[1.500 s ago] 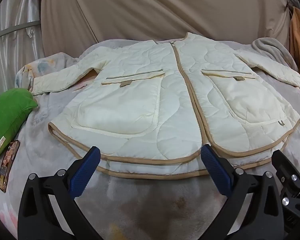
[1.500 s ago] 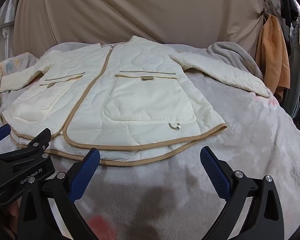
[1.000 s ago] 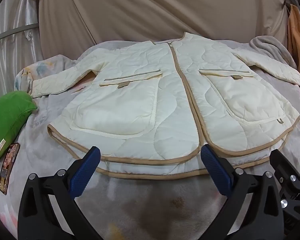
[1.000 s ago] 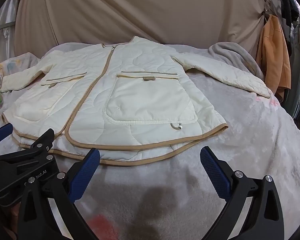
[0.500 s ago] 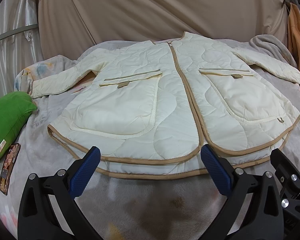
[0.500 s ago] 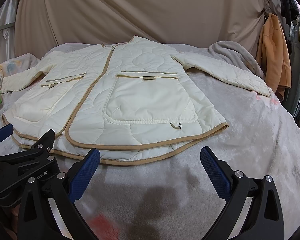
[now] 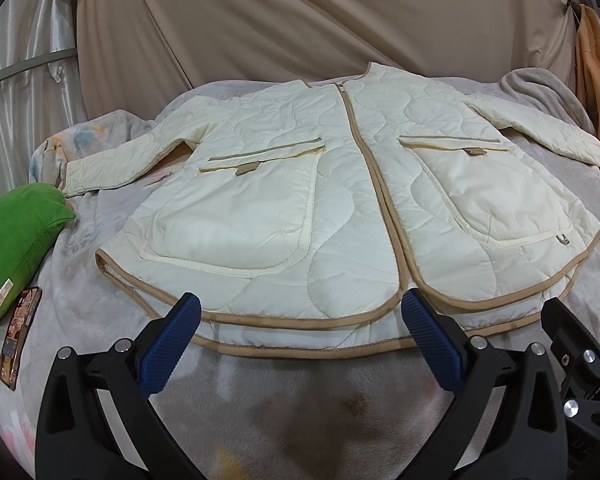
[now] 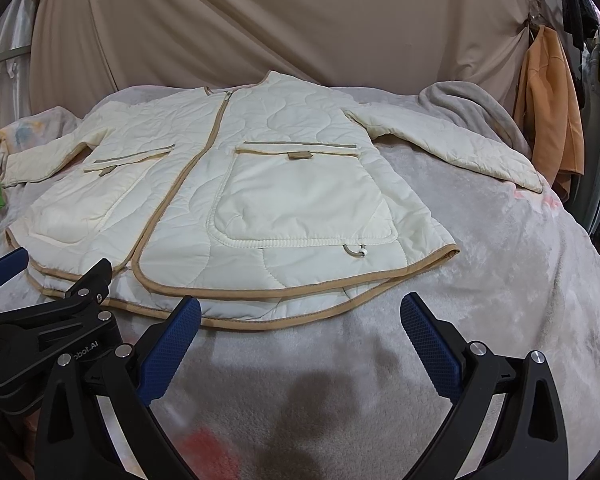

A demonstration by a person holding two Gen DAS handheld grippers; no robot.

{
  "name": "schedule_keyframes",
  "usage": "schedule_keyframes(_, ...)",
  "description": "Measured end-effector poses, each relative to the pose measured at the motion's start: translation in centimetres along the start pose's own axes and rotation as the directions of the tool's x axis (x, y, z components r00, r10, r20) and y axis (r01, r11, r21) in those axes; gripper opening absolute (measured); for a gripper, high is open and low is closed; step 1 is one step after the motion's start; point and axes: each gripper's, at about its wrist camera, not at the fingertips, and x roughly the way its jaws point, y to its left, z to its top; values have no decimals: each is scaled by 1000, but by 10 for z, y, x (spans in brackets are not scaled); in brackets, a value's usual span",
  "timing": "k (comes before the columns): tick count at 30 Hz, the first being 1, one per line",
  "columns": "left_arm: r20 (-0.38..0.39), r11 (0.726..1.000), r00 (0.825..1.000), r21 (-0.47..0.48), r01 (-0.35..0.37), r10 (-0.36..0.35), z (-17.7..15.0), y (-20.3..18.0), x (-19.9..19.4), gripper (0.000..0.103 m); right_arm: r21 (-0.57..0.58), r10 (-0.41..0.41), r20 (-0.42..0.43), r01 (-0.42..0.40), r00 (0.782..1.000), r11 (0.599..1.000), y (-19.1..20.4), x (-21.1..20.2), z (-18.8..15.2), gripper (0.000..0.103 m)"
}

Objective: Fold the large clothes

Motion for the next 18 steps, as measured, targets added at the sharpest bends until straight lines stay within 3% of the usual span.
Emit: schedule_keyframes(18, -1, 1000, 1000, 2, -1, 1, 0, 0, 0, 98, -2, 2, 0, -2, 1000, 1000, 1, 0, -2, 98)
